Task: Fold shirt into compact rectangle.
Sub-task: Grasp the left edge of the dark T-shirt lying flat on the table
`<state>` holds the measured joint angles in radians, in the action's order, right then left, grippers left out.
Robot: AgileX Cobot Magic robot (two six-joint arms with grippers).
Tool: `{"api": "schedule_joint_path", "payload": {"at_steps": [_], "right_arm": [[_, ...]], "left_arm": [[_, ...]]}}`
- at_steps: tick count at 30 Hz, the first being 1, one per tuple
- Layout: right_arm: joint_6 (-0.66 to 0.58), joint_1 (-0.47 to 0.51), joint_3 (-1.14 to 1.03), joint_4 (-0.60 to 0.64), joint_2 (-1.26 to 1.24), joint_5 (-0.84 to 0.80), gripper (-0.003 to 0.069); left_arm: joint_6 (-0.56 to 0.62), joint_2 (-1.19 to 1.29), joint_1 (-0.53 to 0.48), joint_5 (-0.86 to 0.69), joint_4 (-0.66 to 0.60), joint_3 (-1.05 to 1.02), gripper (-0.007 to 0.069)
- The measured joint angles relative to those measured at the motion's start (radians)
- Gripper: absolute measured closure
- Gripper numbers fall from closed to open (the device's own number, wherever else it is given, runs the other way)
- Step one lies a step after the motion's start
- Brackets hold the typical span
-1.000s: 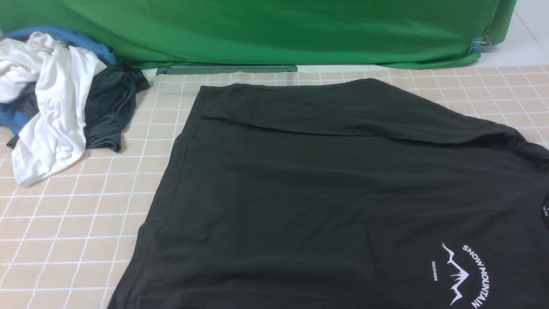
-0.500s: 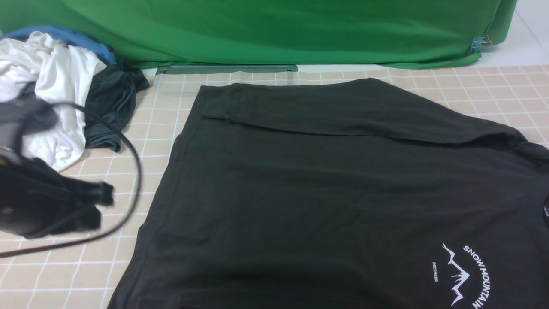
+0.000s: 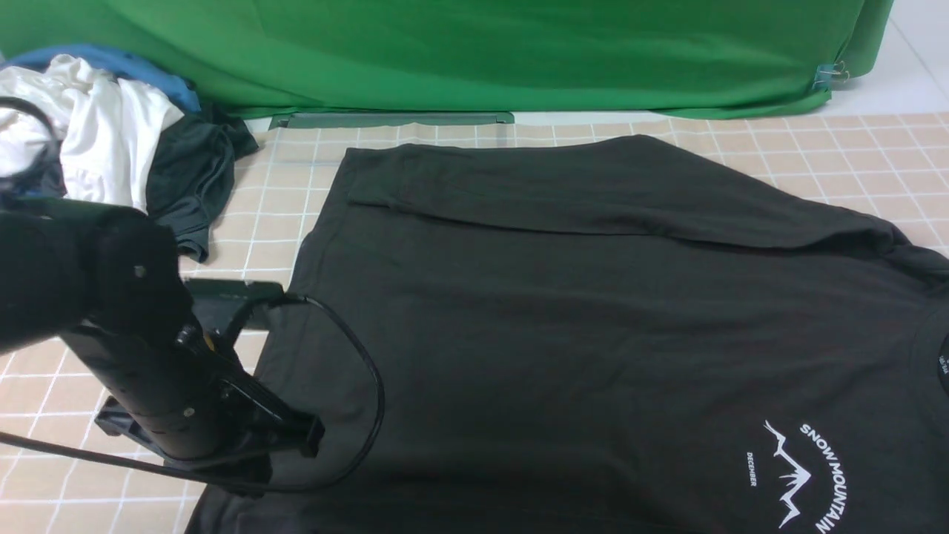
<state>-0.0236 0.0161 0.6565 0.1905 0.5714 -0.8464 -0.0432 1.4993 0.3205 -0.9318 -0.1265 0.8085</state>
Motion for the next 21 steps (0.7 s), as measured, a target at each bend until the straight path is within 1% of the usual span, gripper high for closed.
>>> {"api": "schedule_joint_path", "payload": {"at_steps": [1, 2, 3, 6, 9, 11, 14, 16, 20, 21], "right_arm": [[-0.027, 0.000, 0.008, 0.028, 0.029, -0.005, 0.0617], [-0.048, 0.000, 0.012, 0.053, 0.040, -0.005, 0.0617], [-0.088, 0.000, 0.014, 0.105, 0.064, -0.005, 0.0617], [-0.137, 0.000, 0.014, 0.167, 0.082, -0.005, 0.0615], [-0.159, 0.000, 0.014, 0.192, 0.085, -0.003, 0.0614], [-0.166, 0.000, 0.014, 0.198, 0.085, -0.001, 0.0614], [-0.168, 0.000, 0.014, 0.199, 0.085, -0.001, 0.0609], [-0.168, 0.000, 0.014, 0.200, 0.085, -0.001, 0.0605], [-0.168, 0.000, 0.014, 0.200, 0.085, -0.001, 0.0601], [-0.169, 0.000, 0.014, 0.200, 0.085, 0.000, 0.0599]], "left_arm": [[-0.001, 0.021, 0.000, 0.000, 0.011, 0.000, 0.0522], [-0.001, 0.029, 0.000, 0.000, 0.013, 0.000, 0.0508], [-0.001, 0.046, 0.000, -0.002, 0.018, 0.000, 0.0436], [-0.002, 0.064, 0.000, -0.017, 0.018, 0.001, 0.0311], [-0.002, 0.071, 0.000, -0.022, 0.017, 0.002, 0.0174], [-0.002, 0.071, 0.001, -0.028, 0.016, 0.002, 0.0112], [-0.002, 0.071, 0.004, -0.032, -0.009, -0.007, 0.0078], [0.018, 0.072, 0.006, -0.017, -0.040, -0.033, 0.0081], [0.059, 0.073, 0.008, 0.033, -0.061, -0.072, 0.0086], [0.078, 0.073, 0.008, 0.066, -0.066, -0.090, 0.0095]]}}
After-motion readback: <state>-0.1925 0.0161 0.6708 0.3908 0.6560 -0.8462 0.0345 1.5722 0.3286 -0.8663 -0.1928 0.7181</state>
